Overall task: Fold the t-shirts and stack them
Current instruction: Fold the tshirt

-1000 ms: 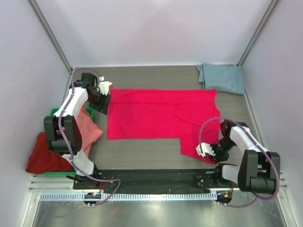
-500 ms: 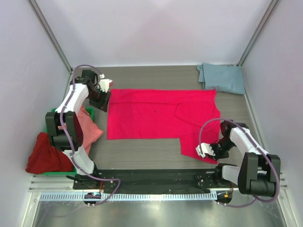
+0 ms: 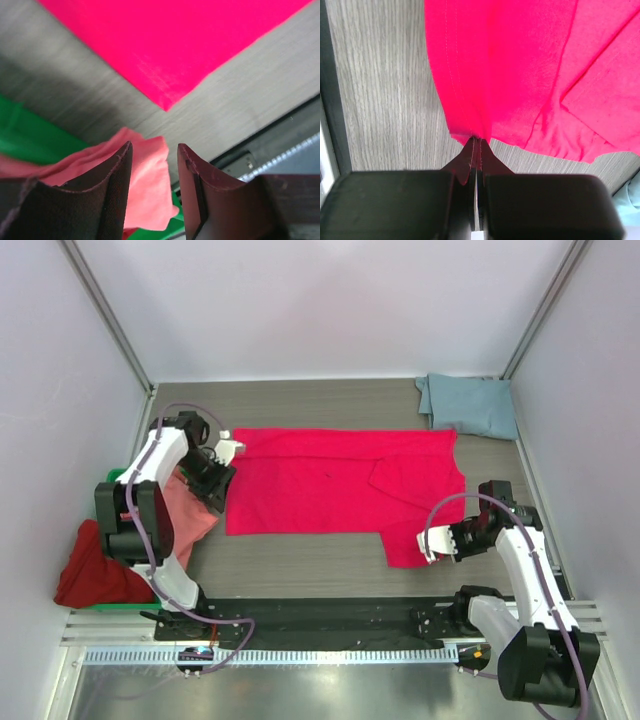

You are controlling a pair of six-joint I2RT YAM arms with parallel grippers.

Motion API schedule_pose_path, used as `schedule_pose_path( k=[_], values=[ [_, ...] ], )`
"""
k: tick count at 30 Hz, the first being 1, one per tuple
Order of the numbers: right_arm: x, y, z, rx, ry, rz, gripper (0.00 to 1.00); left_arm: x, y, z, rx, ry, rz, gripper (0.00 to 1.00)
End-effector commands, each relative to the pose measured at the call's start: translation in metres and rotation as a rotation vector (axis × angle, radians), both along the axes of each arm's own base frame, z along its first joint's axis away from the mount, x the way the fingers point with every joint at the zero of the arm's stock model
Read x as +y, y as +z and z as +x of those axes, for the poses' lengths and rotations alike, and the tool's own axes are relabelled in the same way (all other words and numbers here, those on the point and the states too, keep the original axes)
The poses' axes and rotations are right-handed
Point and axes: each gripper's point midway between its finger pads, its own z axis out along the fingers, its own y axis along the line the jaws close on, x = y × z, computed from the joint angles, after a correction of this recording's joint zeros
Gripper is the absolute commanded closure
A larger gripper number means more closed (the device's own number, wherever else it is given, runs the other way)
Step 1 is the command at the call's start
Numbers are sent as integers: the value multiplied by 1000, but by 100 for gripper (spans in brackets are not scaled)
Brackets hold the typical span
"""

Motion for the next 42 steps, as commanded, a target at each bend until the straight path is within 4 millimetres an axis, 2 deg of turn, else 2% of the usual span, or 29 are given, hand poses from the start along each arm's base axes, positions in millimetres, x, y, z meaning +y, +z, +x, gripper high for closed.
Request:
schedule_pose_path(
  k=[1, 4, 7, 10, 12, 16, 21, 28, 35, 42],
  values=[
    [7, -1, -6, -2, 10, 29, 99, -10, -10, -25, 147, -43, -77, 58],
    [4, -1, -6, 5, 8, 18, 99, -12, -19, -22, 158, -46, -88, 57],
    [2, -1, -4, 12, 2, 10, 99, -22, -29, -28, 228, -88, -85, 57],
    [3, -1, -1, 10, 2, 18, 99, -22, -39, -29, 261, -92, -64, 56],
    [4, 0, 2, 0, 4, 19, 99, -21, -48, -28, 267, -90, -48, 51],
    [3, 1, 5, 6, -9, 19, 99, -17, -62, -26, 271, -79, -10, 50],
    [2, 1, 7, 15, -22, 23, 99, -17, -69, -20, 267, -60, 8, 51],
    [2, 0, 7, 16, -33, 25, 99, -21, -79, -29, 322, -84, 23, 53],
    [1, -2, 8, 19, -56, 28, 99, -21, -80, -41, 341, -107, 50, 54],
    [1, -3, 7, 8, -59, 27, 99, -17, -92, -42, 352, -99, 94, 66]
  ],
)
